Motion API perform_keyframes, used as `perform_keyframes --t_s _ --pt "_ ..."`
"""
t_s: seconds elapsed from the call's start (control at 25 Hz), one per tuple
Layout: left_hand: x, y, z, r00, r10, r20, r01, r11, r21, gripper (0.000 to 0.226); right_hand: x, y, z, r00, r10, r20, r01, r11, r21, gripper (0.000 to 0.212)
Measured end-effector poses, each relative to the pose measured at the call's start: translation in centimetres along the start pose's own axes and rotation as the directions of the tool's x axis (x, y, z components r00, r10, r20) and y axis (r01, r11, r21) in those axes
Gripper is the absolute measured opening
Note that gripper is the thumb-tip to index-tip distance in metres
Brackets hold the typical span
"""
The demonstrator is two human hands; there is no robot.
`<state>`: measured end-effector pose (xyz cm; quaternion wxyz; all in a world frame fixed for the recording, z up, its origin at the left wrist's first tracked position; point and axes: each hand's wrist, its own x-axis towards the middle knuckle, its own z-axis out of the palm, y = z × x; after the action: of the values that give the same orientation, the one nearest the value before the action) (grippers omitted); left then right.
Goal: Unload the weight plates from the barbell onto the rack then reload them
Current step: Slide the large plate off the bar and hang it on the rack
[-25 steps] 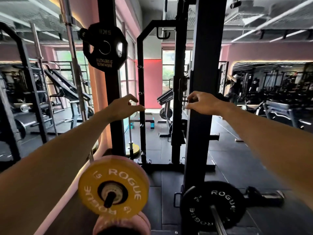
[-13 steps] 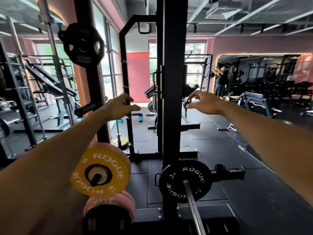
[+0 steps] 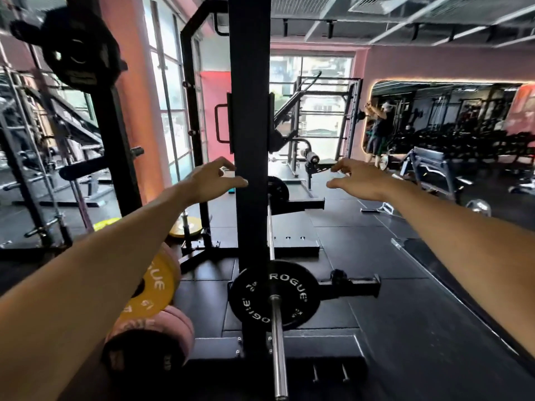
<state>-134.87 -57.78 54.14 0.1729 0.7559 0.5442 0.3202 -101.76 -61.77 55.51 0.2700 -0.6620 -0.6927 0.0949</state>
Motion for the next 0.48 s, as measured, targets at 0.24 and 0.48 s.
perform_keyframes --t_s 0.24,0.48 --pt "-2.3 -0.1 3.5 0.999 -0.047 0.0 0.047 0.999 -0.02 0.044 -2.6 4.2 3.0 0.998 0.058 0.037 -0.059 0.998 0.023 0.046" --pt "-7.7 -7.1 13.5 0.985 -0.147 0.091 0.15 0.988 -0.032 0.052 -7.5 10.0 12.4 0.986 0.118 0.115 -0.121 0.993 0.016 0.046"
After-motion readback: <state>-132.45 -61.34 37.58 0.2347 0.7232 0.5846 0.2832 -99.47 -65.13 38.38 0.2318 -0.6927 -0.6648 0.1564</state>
